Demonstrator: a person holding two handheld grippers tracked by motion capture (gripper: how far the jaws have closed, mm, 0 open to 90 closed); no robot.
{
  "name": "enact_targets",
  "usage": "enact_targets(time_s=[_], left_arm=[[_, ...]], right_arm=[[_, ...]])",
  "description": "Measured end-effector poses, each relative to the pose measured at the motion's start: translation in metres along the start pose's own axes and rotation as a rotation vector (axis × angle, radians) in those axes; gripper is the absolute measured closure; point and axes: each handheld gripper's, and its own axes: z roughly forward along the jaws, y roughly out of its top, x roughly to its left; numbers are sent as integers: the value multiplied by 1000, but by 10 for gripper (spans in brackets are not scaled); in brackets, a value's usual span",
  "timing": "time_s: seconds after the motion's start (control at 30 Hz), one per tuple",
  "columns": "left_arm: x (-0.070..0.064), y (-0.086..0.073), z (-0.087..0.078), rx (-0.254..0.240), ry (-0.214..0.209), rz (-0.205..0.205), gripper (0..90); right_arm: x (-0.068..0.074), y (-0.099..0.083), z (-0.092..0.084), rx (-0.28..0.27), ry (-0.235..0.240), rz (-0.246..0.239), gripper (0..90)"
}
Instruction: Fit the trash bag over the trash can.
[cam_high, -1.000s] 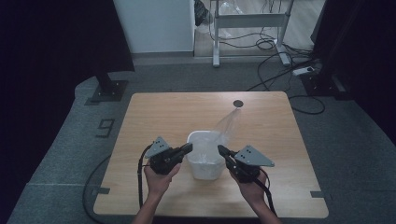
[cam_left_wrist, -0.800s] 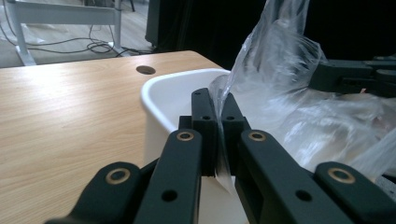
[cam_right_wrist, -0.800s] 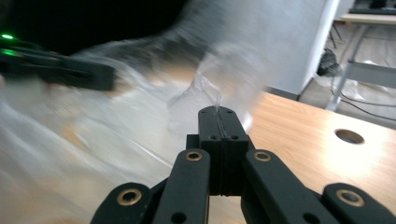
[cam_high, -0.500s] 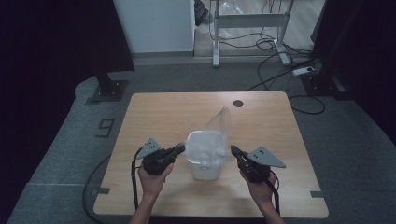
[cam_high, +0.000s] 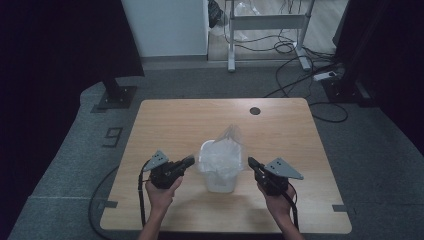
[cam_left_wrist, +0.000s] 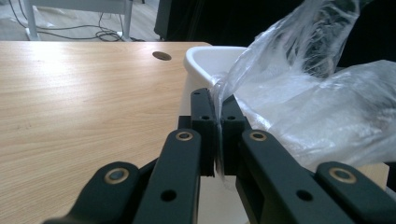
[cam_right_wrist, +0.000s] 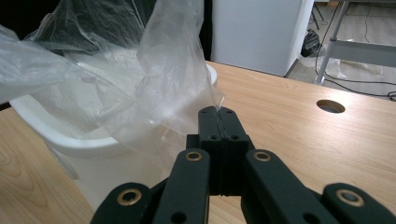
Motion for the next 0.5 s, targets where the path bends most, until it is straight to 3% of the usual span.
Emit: enact_targets(time_s=[0.2, 0.5], left_arm=[[3, -1, 1, -6, 14, 4, 885], [6, -1, 10, 37, 44, 11, 884]], right_arm=[[-1, 0, 0, -1, 0, -2, 891], [-3, -5, 4, 26, -7, -8, 891]])
